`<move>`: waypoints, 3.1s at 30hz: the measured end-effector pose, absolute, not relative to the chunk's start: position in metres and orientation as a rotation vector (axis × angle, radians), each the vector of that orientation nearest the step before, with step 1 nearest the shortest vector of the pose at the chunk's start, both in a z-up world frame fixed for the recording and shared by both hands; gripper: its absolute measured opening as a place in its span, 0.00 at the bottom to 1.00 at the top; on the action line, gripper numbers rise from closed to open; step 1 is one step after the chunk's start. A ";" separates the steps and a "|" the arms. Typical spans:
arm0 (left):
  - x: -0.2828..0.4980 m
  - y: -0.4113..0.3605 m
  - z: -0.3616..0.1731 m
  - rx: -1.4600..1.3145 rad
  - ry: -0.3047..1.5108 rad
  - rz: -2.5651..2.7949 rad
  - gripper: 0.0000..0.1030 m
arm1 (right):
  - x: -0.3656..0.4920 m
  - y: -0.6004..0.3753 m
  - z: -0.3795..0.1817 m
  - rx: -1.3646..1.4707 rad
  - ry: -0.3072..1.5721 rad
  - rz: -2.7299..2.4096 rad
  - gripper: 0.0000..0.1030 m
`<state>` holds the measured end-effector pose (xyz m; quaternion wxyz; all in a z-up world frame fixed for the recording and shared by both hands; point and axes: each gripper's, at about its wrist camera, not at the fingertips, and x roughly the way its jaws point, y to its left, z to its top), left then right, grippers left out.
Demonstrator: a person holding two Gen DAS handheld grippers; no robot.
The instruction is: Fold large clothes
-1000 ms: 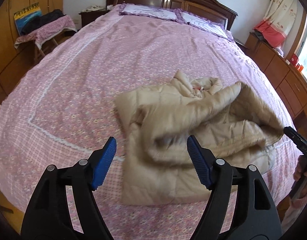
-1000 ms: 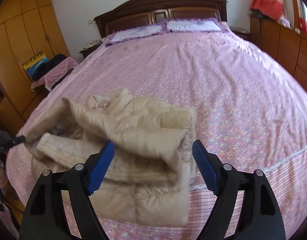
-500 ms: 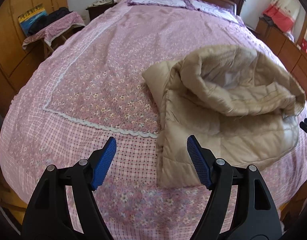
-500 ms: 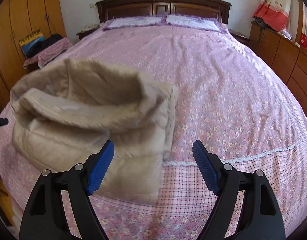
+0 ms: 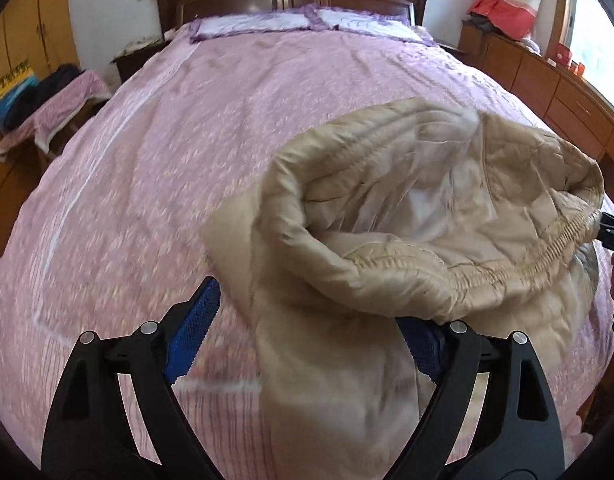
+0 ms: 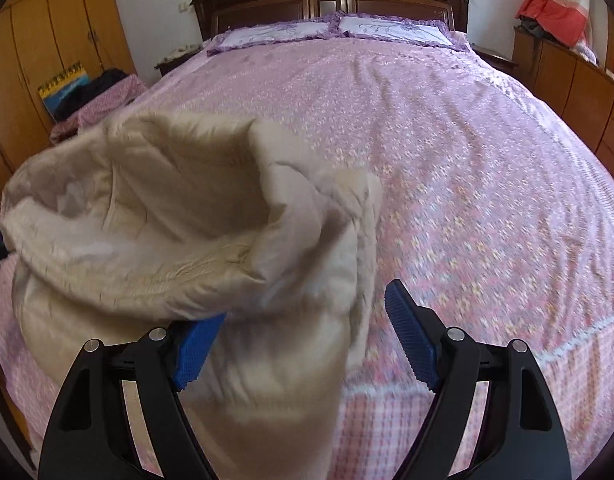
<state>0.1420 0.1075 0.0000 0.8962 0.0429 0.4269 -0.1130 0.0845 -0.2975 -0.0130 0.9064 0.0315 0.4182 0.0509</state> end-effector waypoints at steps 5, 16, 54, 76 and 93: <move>0.171 0.104 -0.005 0.043 0.866 -0.223 0.82 | 0.104 -0.300 -0.009 0.146 0.846 0.123 0.76; 0.192 0.115 -0.011 -0.113 0.860 -0.242 0.26 | 0.127 -0.307 -0.012 0.259 0.864 0.089 0.52; 0.304 0.100 -0.054 -0.090 0.954 -0.049 0.34 | 0.230 -0.291 -0.054 0.192 0.877 -0.107 0.37; 0.151 0.150 -0.015 -0.192 0.909 -0.028 0.77 | 0.086 -0.349 -0.007 0.455 0.813 -0.021 0.83; 0.134 0.138 -0.056 -0.441 0.972 -0.126 0.78 | 0.067 -0.333 -0.049 0.645 0.909 0.091 0.84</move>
